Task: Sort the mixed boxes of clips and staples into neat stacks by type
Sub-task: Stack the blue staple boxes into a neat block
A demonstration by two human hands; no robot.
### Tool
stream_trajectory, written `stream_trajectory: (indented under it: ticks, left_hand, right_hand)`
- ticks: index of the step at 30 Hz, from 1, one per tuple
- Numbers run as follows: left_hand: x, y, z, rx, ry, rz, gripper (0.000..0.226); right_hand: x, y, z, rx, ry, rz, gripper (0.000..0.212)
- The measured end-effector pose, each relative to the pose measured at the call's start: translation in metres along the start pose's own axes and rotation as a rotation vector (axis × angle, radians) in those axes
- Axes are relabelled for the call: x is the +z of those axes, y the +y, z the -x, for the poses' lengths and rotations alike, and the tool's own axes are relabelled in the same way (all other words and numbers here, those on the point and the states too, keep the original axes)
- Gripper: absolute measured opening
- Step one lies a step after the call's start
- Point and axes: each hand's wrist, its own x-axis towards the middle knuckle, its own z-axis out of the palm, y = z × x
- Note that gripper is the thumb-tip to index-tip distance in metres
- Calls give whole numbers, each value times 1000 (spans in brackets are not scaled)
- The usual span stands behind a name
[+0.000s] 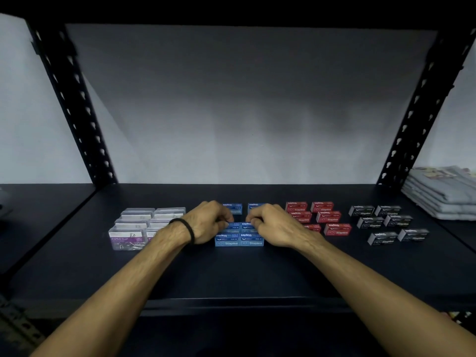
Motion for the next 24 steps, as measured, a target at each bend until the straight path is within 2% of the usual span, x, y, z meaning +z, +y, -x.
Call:
stream_trajectory:
  ticks: [8,18,22,24]
  left_hand:
    - [-3,2,8,26,-48,-33,24]
    - [-4,5,16,-34,-103,4,30]
    - [-5,8,18,-12,-128,-68,31]
    - [-4,9,17,-5,-118,-82,30]
  right_hand:
    - [-2,-4,7,-6,-13,-4,30]
    - [-3,-5,13,24,-67,-23,29]
    - [-4,-5,14,25,-148,55,47]
    - [-4,-5,15,-5,-149,85,44]
